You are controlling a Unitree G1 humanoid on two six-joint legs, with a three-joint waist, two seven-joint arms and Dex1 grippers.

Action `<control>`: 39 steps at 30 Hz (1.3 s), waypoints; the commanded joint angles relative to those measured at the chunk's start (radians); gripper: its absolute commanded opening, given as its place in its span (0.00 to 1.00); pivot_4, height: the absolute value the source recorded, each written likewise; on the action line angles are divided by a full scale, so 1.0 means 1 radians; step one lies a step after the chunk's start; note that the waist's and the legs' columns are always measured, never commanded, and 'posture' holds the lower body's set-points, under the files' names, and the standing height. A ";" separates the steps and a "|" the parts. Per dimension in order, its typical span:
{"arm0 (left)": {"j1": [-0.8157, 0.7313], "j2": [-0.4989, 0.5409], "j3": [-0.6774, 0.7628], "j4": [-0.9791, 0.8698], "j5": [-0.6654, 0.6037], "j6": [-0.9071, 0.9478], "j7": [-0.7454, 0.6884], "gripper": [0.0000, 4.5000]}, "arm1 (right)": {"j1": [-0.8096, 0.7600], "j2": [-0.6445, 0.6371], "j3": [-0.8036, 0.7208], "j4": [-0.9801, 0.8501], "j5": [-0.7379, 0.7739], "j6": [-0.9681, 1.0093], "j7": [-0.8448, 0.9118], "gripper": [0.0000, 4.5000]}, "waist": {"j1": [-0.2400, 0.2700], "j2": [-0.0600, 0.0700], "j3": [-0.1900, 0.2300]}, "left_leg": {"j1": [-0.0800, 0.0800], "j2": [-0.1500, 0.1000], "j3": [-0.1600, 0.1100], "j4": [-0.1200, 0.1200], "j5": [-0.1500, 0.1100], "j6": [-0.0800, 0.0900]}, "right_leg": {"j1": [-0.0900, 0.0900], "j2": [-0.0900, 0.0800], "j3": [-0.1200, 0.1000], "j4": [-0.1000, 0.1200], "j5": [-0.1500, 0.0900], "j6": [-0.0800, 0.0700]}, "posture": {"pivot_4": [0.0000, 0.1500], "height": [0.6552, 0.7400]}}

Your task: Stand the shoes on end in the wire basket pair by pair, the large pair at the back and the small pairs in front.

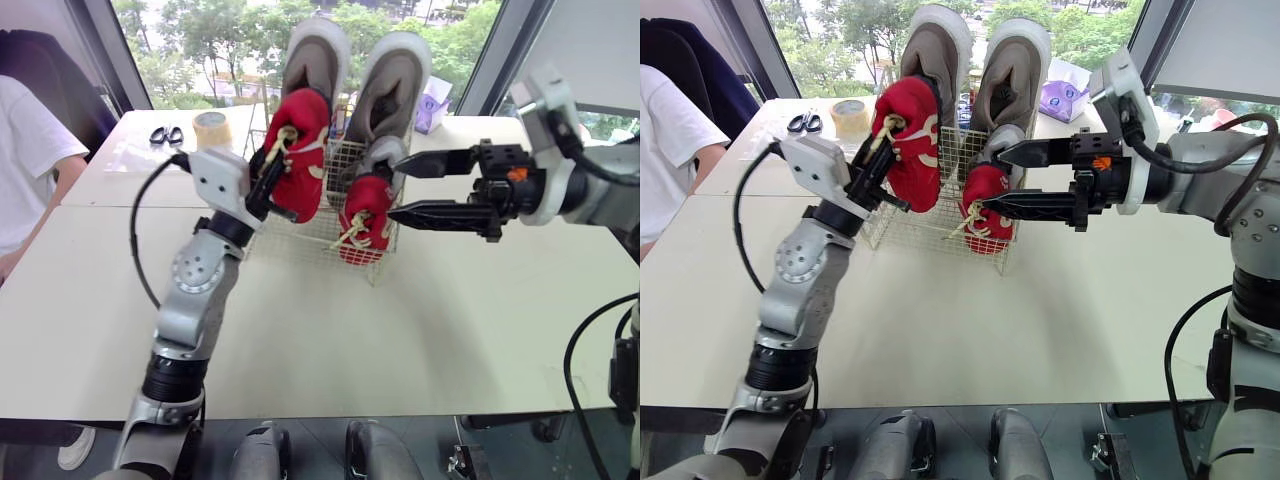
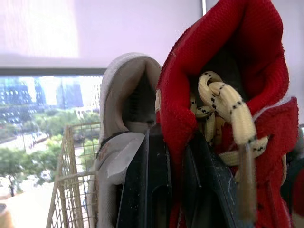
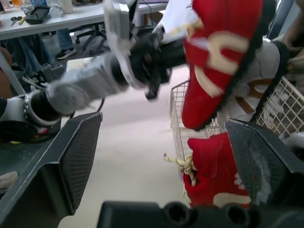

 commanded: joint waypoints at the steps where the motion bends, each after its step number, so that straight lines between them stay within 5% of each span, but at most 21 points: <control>1: -0.036 -0.047 -0.007 0.066 0.046 -0.095 -0.004 0.01 | -0.045 -0.019 -0.012 -0.026 0.014 0.003 0.003 1.00 | 0.000 0.000 0.000 | 0.000 0.000 0.000 0.000 0.000 0.000 | 0.000 0.000 0.000 0.000 0.000 0.000 | 1.00 1.00; 12: 0.094 -0.062 -0.031 0.069 0.168 -0.114 0.003 0.01 | 0.012 -0.030 -0.082 -0.095 0.103 0.062 -0.074 1.00 | -0.001 0.000 -0.001 | 0.001 0.001 -0.001 0.000 0.000 0.001 | 0.002 -0.001 -0.001 0.000 0.000 0.000 | 1.00 1.00; 18: 0.130 -0.076 -0.019 0.035 0.132 -0.049 -0.007 0.01 | 0.018 -0.024 -0.077 -0.097 0.123 0.055 -0.104 1.00 | -0.001 0.001 -0.001 | 0.001 0.001 -0.001 0.000 0.000 0.001 | 0.002 -0.001 -0.001 0.000 0.000 0.000 | 1.00 1.00; 22: 0.158 -0.070 0.002 -0.029 0.071 0.009 -0.034 0.37 | 0.031 -0.022 -0.078 -0.100 0.138 0.053 -0.117 1.00 | -0.002 0.001 -0.001 | 0.001 0.001 -0.001 0.000 0.000 0.002 | 0.002 -0.001 -0.001 0.000 0.000 0.000 | 1.00 1.00; 26: 0.186 -0.041 0.015 -0.106 0.056 0.077 -0.048 0.85 | 0.048 -0.026 -0.081 -0.108 0.158 0.060 -0.127 1.00 | -0.002 0.001 -0.001 | 0.001 0.001 -0.001 0.000 0.000 0.002 | 0.001 -0.001 -0.001 0.000 0.000 0.000 | 1.00 1.00; 28: 0.210 -0.008 0.029 -0.182 0.031 0.150 -0.063 0.98 | 0.061 -0.032 -0.090 -0.112 0.178 0.070 -0.129 1.00 | -0.001 0.001 -0.001 | 0.001 0.001 -0.001 0.000 0.000 0.002 | 0.002 -0.001 -0.001 0.000 0.000 0.000 | 1.00 1.00; 33: 0.245 0.112 0.097 -0.365 -0.051 0.350 -0.100 0.98 | 0.105 -0.073 -0.099 -0.110 0.187 0.074 -0.112 1.00 | -0.001 0.001 -0.001 | 0.001 0.001 -0.002 0.000 -0.001 0.002 | 0.001 -0.001 -0.001 0.000 0.000 0.000 | 1.00 1.00; 39: 0.283 0.440 0.290 -0.464 -0.109 0.508 -0.257 0.98 | 0.209 -0.086 -0.181 -0.054 0.216 0.075 -0.111 1.00 | -0.003 0.001 -0.001 | 0.001 0.001 -0.002 0.000 -0.001 0.002 | 0.001 0.000 -0.001 0.000 -0.001 -0.002 | 1.00 1.00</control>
